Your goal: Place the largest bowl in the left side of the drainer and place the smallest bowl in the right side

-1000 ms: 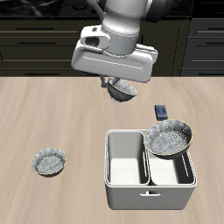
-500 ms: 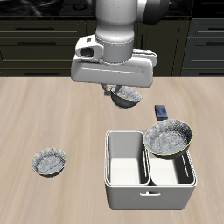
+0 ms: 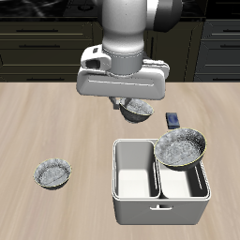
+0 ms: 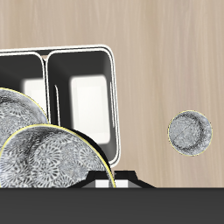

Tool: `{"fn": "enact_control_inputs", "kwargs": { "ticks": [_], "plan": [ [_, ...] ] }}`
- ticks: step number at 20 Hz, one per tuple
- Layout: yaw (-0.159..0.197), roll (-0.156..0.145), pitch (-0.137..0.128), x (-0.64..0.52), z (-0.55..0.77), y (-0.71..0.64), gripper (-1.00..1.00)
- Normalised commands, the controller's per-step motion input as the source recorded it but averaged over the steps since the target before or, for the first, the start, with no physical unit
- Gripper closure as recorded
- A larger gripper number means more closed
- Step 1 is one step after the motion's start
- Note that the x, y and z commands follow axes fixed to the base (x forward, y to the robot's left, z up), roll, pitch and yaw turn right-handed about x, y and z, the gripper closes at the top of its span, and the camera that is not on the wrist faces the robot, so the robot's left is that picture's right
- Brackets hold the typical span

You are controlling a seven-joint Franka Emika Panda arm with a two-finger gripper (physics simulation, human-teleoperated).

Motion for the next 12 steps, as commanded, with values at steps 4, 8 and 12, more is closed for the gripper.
{"fn": "enact_control_inputs", "kwargs": {
  "ticks": [4,8,12],
  "plan": [
    [0.006,-0.009,0.025,0.06,-0.14,0.00,1.00],
    [-0.010,-0.006,0.035,0.11,-0.22,-0.05,1.00],
    [-0.003,-0.010,0.016,0.00,-0.11,-0.05,1.00]
  ]
}}
